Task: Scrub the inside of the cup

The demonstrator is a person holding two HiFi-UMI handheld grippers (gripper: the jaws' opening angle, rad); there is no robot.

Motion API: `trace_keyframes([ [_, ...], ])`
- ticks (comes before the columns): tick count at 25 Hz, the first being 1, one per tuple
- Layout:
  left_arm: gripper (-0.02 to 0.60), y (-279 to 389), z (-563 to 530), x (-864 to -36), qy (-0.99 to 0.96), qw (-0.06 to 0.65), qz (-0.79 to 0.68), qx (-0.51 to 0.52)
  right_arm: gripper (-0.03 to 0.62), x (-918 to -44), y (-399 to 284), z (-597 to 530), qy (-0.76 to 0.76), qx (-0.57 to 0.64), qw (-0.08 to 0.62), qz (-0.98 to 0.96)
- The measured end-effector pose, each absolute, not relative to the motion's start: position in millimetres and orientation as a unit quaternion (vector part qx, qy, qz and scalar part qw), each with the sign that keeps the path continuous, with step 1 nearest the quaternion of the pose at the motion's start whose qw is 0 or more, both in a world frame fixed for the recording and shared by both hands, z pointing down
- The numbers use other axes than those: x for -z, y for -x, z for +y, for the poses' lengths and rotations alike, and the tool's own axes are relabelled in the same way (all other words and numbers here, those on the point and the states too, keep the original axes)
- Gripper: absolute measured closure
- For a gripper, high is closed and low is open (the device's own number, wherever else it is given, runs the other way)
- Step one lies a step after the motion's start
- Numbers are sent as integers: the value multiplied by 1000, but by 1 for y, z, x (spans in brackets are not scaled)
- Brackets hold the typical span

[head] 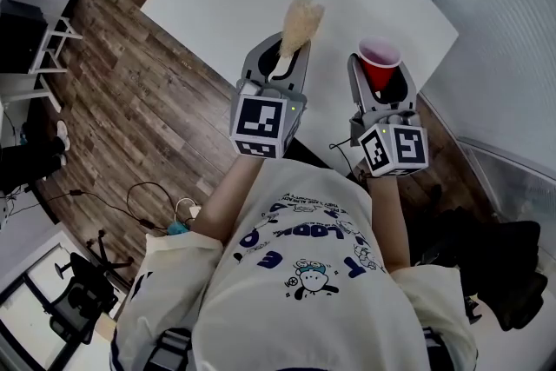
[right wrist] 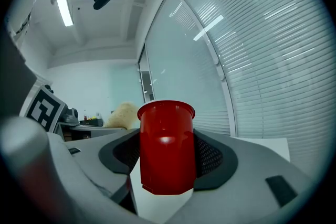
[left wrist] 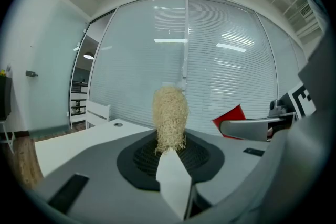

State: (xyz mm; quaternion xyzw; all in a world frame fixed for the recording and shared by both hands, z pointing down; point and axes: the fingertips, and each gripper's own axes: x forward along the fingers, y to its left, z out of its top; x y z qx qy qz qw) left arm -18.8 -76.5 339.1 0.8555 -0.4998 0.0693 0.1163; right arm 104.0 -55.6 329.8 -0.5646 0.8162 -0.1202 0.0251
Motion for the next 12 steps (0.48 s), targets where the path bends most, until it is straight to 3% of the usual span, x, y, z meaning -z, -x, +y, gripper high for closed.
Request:
trace_keyframes([
  [12,479,15,-75,-339,-854,124,-501,-65,313,-334,-107,-56,572,125,21,810],
])
